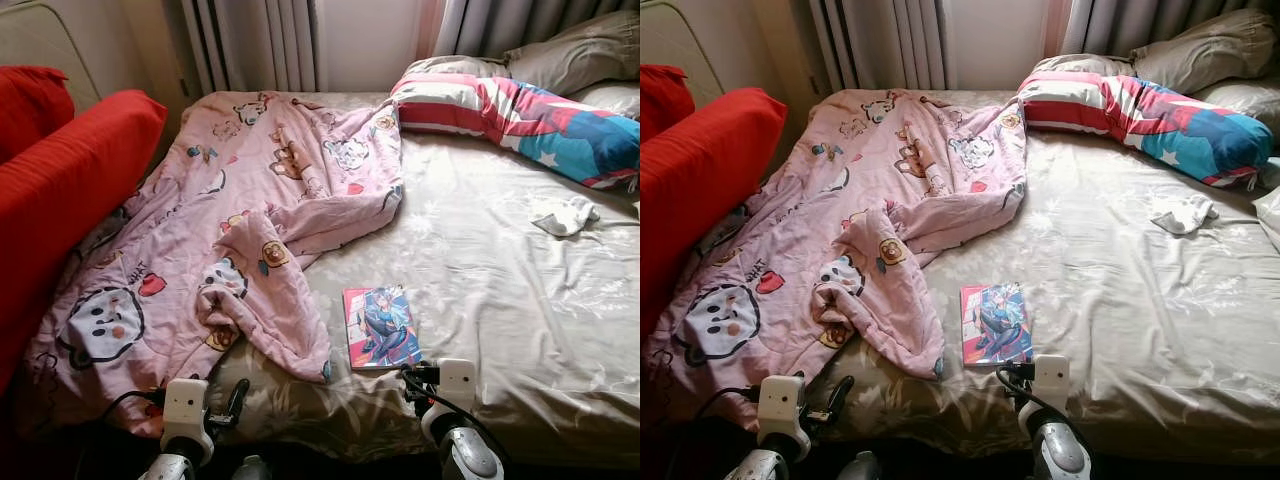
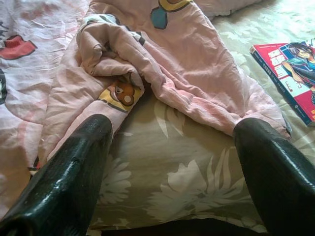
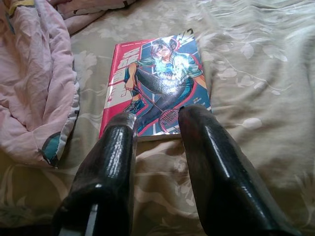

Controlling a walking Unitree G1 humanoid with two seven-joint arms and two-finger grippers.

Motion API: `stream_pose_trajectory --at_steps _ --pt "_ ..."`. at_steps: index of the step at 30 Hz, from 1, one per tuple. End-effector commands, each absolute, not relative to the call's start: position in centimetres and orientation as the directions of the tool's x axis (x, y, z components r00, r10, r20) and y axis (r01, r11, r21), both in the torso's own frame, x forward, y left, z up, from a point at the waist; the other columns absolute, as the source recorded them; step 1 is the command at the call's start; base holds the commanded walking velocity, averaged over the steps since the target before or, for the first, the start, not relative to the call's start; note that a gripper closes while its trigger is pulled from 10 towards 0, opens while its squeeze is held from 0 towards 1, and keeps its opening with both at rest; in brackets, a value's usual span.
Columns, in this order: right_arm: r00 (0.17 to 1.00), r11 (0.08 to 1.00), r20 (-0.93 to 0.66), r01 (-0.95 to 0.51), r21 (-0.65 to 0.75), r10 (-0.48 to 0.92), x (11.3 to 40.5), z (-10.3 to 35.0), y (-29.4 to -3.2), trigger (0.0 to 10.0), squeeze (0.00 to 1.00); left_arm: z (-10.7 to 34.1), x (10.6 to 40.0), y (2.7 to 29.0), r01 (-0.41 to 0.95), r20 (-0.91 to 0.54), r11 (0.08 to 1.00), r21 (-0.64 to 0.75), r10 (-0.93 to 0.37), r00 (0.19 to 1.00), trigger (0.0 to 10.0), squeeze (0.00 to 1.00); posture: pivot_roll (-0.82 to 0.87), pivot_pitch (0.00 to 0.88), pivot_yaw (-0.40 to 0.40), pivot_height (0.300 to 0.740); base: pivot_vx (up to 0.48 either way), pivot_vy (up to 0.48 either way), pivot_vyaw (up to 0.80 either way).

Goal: Clean up the room

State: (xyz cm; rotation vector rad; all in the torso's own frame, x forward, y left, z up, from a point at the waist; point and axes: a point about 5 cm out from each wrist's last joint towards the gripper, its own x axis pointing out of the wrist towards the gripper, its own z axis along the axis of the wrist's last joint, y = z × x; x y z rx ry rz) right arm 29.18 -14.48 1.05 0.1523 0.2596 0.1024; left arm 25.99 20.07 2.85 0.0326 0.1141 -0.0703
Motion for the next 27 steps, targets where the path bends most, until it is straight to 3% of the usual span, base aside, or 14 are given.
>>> stream_pose_trajectory --at_steps 1,12,27 --pt "0.960 0.983 -0.252 -0.081 0.167 0.122 28.96 0.87 -14.28 10.0 0.00 2.41 25.52 20.57 0.064 -0.148 0.997 0.033 -0.059 0.987 10.0 0.00 0.03 0.193 0.035 0.640 0.000 0.000 0.00" --pt "0.962 0.984 -0.249 -0.076 0.160 0.115 29.03 0.94 -14.32 10.0 0.00 2.35 25.55 20.68 0.070 -0.154 0.997 0.035 -0.064 0.986 10.0 0.00 0.03 0.193 0.036 0.620 0.000 0.000 0.00" --pt "0.953 0.981 -0.268 -0.096 0.171 0.140 29.02 0.76 -13.79 10.0 0.00 2.23 25.50 20.90 0.079 -0.163 0.996 0.042 -0.071 0.984 10.0 0.00 0.04 0.196 0.037 0.615 0.337 0.000 0.00"
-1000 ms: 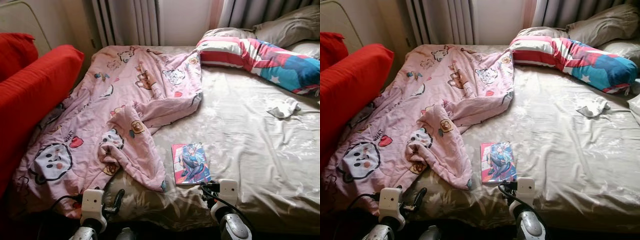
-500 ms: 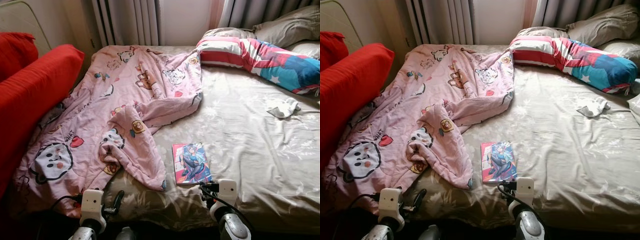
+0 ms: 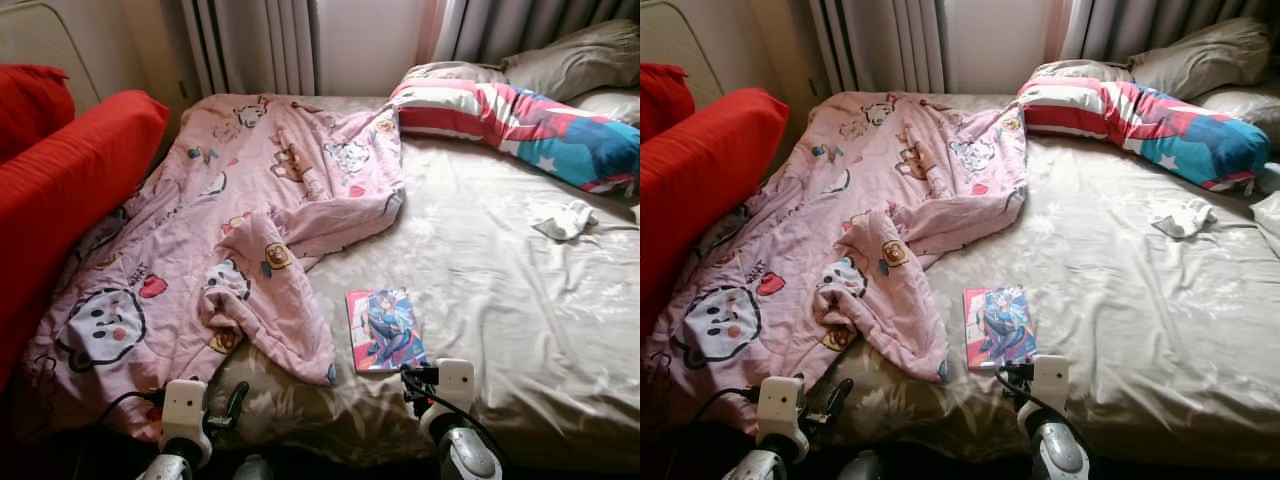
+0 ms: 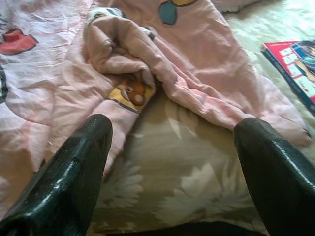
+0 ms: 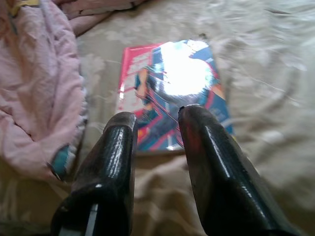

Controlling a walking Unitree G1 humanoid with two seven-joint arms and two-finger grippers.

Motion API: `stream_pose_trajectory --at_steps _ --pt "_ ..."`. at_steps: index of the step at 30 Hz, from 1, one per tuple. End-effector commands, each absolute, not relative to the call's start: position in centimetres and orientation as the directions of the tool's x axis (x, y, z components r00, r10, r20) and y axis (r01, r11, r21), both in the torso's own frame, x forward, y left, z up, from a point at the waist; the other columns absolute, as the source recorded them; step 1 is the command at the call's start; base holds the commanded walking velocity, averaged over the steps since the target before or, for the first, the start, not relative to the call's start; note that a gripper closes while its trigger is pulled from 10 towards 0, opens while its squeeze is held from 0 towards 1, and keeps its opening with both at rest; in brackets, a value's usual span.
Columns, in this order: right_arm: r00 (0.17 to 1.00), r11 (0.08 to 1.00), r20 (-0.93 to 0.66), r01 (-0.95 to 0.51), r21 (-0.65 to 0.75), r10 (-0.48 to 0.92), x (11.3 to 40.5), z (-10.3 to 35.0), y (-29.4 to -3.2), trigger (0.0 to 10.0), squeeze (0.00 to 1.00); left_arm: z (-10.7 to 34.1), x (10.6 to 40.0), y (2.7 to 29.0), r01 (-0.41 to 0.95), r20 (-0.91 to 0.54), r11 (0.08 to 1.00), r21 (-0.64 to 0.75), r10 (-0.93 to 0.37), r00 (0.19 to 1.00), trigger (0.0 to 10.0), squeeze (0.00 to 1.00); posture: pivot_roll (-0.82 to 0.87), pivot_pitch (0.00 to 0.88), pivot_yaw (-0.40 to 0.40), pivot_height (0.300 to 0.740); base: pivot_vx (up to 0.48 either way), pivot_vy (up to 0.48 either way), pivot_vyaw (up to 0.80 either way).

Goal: Clean up the room

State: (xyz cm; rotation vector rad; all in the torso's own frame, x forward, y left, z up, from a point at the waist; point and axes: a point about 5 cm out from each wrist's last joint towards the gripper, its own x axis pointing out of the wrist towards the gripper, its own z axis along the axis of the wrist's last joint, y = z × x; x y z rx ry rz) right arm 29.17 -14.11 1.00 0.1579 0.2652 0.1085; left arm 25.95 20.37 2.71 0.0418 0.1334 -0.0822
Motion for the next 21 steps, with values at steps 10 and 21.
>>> stream_pose_trajectory --at_steps 10,21 --pt "0.963 0.980 -0.237 -0.088 0.178 0.129 29.02 1.02 -13.90 10.0 0.00 2.26 25.55 20.96 0.081 -0.163 0.996 0.044 -0.072 0.984 10.0 0.00 0.04 0.196 0.037 0.605 0.386 0.000 0.00" --pt "0.961 0.981 -0.250 -0.077 0.179 0.121 28.83 0.76 -14.03 10.0 0.00 2.30 25.57 20.98 0.082 -0.160 0.996 0.046 -0.074 0.984 10.0 0.00 0.04 0.198 0.038 0.605 0.135 0.000 0.00"
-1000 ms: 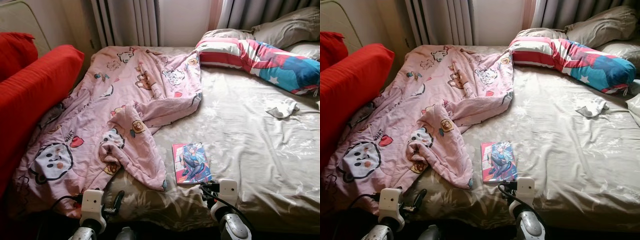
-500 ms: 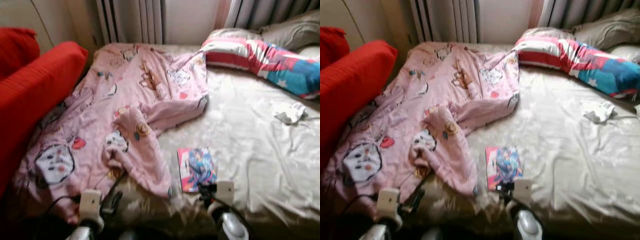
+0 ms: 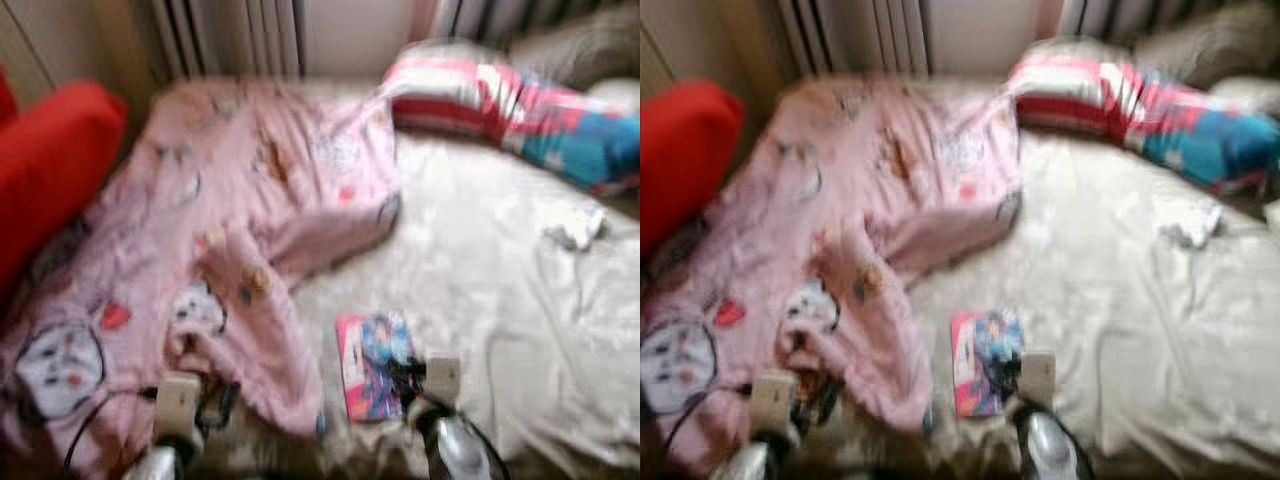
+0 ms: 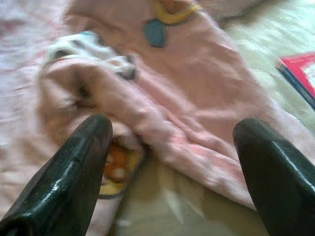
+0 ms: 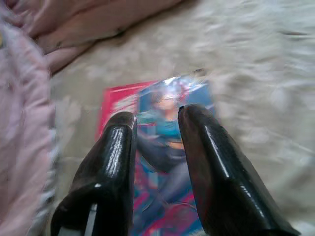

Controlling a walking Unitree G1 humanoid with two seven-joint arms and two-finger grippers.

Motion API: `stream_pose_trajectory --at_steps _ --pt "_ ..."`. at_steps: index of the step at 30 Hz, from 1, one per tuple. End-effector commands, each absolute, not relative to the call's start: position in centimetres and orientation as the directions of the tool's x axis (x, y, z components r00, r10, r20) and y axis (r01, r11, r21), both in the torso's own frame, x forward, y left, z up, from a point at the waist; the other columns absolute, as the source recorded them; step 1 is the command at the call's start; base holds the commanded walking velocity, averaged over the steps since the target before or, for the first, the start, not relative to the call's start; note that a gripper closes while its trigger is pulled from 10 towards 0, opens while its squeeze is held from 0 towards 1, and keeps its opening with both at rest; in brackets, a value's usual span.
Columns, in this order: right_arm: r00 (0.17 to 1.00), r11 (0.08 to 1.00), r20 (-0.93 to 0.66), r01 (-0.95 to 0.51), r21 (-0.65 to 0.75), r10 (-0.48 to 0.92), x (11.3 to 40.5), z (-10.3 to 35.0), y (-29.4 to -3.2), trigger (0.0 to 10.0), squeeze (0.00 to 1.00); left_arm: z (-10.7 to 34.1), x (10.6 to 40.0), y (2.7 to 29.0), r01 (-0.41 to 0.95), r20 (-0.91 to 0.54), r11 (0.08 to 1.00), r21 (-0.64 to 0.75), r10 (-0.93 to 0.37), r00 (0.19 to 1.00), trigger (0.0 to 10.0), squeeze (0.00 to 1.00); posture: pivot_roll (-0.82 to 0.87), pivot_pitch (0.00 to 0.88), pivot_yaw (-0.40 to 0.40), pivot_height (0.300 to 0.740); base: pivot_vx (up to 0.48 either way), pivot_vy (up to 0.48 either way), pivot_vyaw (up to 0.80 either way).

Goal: Clean up the room

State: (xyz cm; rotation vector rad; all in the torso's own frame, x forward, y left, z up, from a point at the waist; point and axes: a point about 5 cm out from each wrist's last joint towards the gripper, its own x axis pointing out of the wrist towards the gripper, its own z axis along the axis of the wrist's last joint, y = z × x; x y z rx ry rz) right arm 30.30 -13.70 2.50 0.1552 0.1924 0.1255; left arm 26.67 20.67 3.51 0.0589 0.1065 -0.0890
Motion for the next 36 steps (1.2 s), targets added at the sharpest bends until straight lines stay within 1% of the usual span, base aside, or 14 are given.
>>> stream_pose_trajectory --at_steps 1,6,9,13,14,15,20,27,29,32,33,34,35,36 --pt "0.960 0.981 -0.253 -0.079 0.178 0.123 28.8 0.7 -14.0 10.0 0.00 2.3 25.6 21.0 0.083 -0.160 0.995 0.046 -0.075 0.984 10.0 0.00 0.04 0.198 0.038 0.605 0.000 0.000 0.00" --pt "0.948 0.980 -0.282 -0.102 0.172 0.148 28.4 0.2 -13.7 10.0 0.00 2.3 25.6 21.0 0.086 -0.163 0.995 0.048 -0.077 0.984 10.0 0.00 0.04 0.204 0.039 0.605 0.000 0.000 0.00" --pt "0.943 0.977 -0.307 -0.071 0.202 0.131 28.3 -0.1 -13.8 10.0 0.00 2.3 25.6 21.0 0.087 -0.164 0.995 0.052 -0.077 0.983 10.0 0.00 0.04 0.207 0.041 0.605 0.000 0.000 0.00" --pt "0.928 0.982 -0.353 -0.053 0.180 0.115 28.3 -0.5 -13.8 10.0 0.00 2.4 25.5 21.1 0.089 -0.162 0.994 0.057 -0.079 0.984 10.0 0.00 0.06 0.215 0.047 0.605 0.000 0.000 0.00" --pt "0.927 0.983 -0.356 -0.056 0.177 0.117 28.4 -0.4 -13.7 10.0 0.00 2.4 25.4 21.2 0.090 -0.161 0.994 0.060 -0.079 0.984 10.0 0.00 0.06 0.216 0.051 0.595 0.000 0.000 0.00" --pt "0.930 0.982 -0.348 -0.060 0.180 0.121 28.5 -0.3 -13.6 10.0 0.00 2.5 25.4 21.3 0.090 -0.161 0.994 0.062 -0.079 0.984 10.0 0.00 0.06 0.217 0.053 0.585 0.000 0.000 0.00" --pt "0.948 0.976 -0.293 -0.059 0.209 0.120 29.5 0.8 -13.2 10.0 0.00 2.5 25.1 21.9 0.096 -0.167 0.992 0.082 -0.081 0.983 10.0 0.00 0.07 0.220 0.075 0.585 0.000 0.000 0.00" --pt "0.963 0.942 -0.258 0.012 0.334 0.079 30.9 2.0 -13.5 10.0 0.00 2.8 25.1 22.1 0.115 -0.171 0.988 0.100 -0.097 0.980 10.0 0.00 0.08 0.217 0.091 0.585 0.000 0.000 0.00" --pt "0.964 0.937 -0.253 0.018 0.350 0.076 31.0 2.2 -13.5 10.0 0.00 2.8 25.1 22.2 0.117 -0.172 0.988 0.102 -0.099 0.980 10.0 0.00 0.09 0.218 0.094 0.585 0.000 0.000 0.00" --pt "0.969 0.900 -0.241 0.058 0.433 0.053 31.7 2.7 -13.7 10.0 0.00 2.8 24.9 22.3 0.122 -0.176 0.986 0.111 -0.101 0.979 10.0 0.00 0.09 0.217 0.098 0.585 0.000 0.000 0.00" --pt "0.970 0.872 -0.237 0.073 0.483 0.050 31.9 2.9 -13.8 10.0 0.00 2.9 24.9 22.3 0.123 -0.177 0.986 0.113 -0.102 0.979 10.0 0.00 0.10 0.219 0.100 0.585 0.000 0.000 0.00" --pt "0.971 0.849 -0.235 0.079 0.523 0.054 32.0 3.0 -13.7 10.0 0.18 2.9 24.8 22.4 0.125 -0.178 0.985 0.117 -0.103 0.979 10.0 0.00 0.10 0.220 0.102 0.585 0.000 0.000 0.00" --pt "0.971 0.849 -0.235 0.079 0.523 0.054 32.0 3.0 -13.7 10.0 0.18 2.9 24.8 22.4 0.125 -0.178 0.985 0.117 -0.103 0.979 10.0 0.00 0.10 0.220 0.102 0.585 0.000 0.000 0.00" --pt "0.969 0.839 -0.240 0.082 0.537 0.058 32.1 3.0 -13.7 10.0 0.75 2.9 24.7 22.5 0.127 -0.180 0.985 0.121 -0.104 0.978 10.0 0.00 0.10 0.220 0.102 0.585 0.000 0.000 0.00"
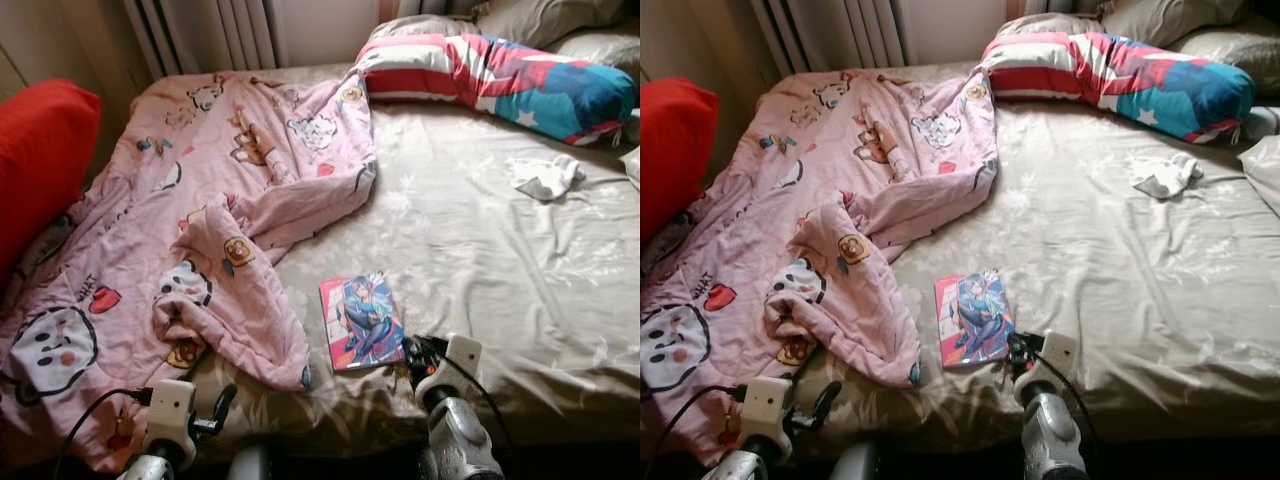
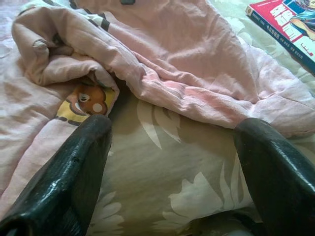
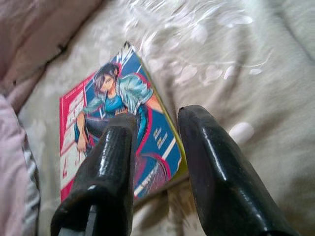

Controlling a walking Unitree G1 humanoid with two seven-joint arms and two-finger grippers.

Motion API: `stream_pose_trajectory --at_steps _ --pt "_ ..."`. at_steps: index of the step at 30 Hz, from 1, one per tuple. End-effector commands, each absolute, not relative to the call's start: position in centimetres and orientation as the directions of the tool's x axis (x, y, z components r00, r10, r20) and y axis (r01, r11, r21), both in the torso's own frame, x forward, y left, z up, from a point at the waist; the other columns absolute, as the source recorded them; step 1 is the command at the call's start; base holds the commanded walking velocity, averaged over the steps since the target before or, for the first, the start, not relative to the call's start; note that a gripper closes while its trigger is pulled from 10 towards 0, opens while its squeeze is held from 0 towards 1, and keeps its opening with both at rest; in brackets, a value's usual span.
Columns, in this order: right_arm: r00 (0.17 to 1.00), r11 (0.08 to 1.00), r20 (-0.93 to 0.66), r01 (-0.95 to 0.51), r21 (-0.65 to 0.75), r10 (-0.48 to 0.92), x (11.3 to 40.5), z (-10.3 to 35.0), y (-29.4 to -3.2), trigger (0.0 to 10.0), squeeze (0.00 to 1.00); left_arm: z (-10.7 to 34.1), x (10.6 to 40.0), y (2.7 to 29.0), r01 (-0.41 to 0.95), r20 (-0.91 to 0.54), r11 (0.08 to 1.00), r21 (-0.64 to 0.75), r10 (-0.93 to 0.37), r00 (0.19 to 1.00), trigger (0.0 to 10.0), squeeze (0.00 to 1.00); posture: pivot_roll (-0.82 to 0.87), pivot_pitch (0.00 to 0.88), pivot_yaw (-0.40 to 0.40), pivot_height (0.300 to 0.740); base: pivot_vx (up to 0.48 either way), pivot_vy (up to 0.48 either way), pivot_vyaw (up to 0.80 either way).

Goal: Clean up the room

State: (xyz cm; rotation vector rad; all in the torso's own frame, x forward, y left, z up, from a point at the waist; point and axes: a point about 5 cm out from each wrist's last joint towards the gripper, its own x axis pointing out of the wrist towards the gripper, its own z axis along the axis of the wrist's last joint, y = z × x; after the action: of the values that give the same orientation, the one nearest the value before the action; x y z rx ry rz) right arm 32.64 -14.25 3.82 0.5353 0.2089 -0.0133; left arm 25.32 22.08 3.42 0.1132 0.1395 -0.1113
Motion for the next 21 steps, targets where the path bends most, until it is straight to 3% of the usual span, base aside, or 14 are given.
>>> stream_pose_trajectory --at_steps 1,6,7,9,10,21 --pt "0.968 0.843 -0.243 0.083 0.532 0.058 32.2 3.0 -13.7 10.0 1.00 2.9 24.5 22.6 0.127 -0.181 0.984 0.125 -0.103 0.978 10.0 0.00 0.12 0.230 0.106 0.585 0.000 0.000 0.00" --pt "0.970 0.826 -0.239 0.102 0.555 0.041 32.6 3.4 -13.8 10.0 1.00 3.0 23.4 23.1 0.125 -0.189 0.982 0.141 -0.097 0.977 10.0 0.00 0.13 0.259 0.114 0.585 0.000 0.000 0.00" --pt "0.968 0.828 -0.246 0.098 0.551 0.050 32.6 3.4 -13.7 10.0 0.33 3.0 23.3 23.1 0.126 -0.192 0.982 0.142 -0.097 0.977 10.0 0.00 0.13 0.265 0.115 0.585 0.000 0.000 0.00" --pt "0.965 0.833 -0.253 0.090 0.545 0.062 32.6 3.3 -13.5 10.0 0.33 3.0 23.1 23.1 0.127 -0.193 0.982 0.143 -0.098 0.976 10.0 0.00 0.13 0.267 0.116 0.585 0.000 0.000 0.00" --pt "0.965 0.836 -0.255 0.085 0.542 0.067 32.6 3.3 -13.4 10.0 0.00 3.1 23.0 23.0 0.128 -0.192 0.981 0.145 -0.099 0.976 10.0 0.00 0.15 0.282 0.118 0.585 0.000 0.000 0.00" --pt "0.968 0.817 -0.241 0.081 0.571 0.073 33.0 3.8 -12.8 10.0 0.00 4.0 21.5 22.9 0.130 -0.185 0.979 0.156 -0.100 0.978 10.0 0.00 0.17 0.358 0.119 0.585 0.000 0.000 0.00"
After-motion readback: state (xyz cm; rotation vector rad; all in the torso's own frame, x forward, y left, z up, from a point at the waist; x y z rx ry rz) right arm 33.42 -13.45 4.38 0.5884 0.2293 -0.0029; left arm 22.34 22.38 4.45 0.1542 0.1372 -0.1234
